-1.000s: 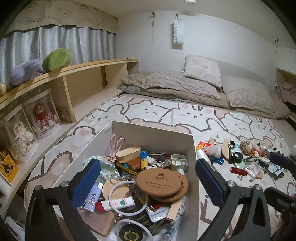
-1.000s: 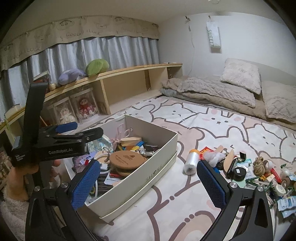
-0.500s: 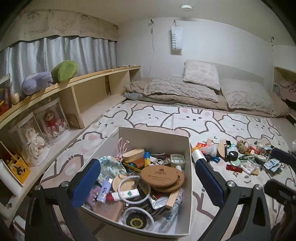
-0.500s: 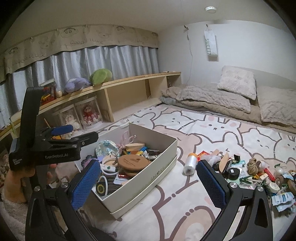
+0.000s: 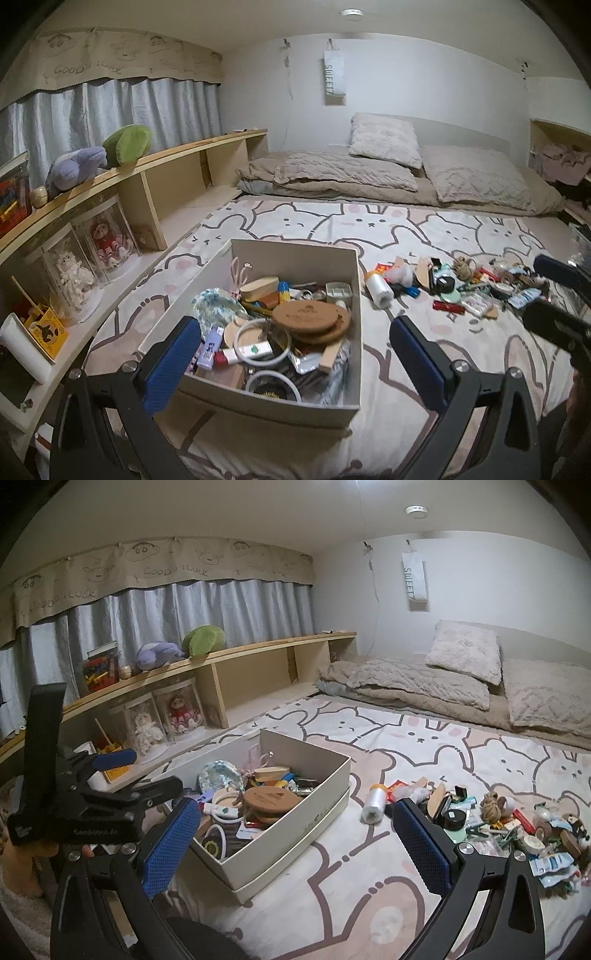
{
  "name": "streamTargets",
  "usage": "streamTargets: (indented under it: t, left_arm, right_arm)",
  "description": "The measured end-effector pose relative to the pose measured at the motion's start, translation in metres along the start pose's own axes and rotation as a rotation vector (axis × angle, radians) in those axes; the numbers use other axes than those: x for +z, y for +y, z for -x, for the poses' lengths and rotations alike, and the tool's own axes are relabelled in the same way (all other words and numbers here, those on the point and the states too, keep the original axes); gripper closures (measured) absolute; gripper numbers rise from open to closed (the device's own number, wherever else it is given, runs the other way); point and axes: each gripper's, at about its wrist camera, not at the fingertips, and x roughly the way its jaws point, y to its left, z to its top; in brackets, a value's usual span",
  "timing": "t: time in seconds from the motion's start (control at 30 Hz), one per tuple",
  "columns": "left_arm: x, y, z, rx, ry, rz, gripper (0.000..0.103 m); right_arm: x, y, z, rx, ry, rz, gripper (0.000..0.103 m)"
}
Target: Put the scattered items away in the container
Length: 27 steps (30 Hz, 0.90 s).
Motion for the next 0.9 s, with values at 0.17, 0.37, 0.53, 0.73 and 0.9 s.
streamTargets:
  t: [0.17,0.37,0.53,0.73,0.9]
  left_arm:
    - [-0.010,0.000,0.016,-0.011,-0.001,-0.015,0.000]
    - [-0.018,0.006,0.035,-0.021,-0.015,-0.008,0.000]
    - [-0.024,0.010,0.046,-0.006,-0.022,-0.019,0.000]
    - [-0.031,0.015,0.054,-0.023,-0.025,-0.009,0.000]
    - [-0.035,0.017,0.058,-0.022,-0.029,0.000,0.000]
  right_arm:
    - [-0.006,0.004,0.007,-0.018,0.002,0.003,0.000]
    - [-0.015,0.011,0.014,-0.048,0.011,0.018,0.000]
    - [-0.020,0.016,0.020,-0.067,0.016,0.025,0.000]
    - [-0.022,0.020,0.027,-0.080,0.010,0.030,0.000]
    - [-0.025,0.023,0.029,-0.099,0.016,0.046,0.000]
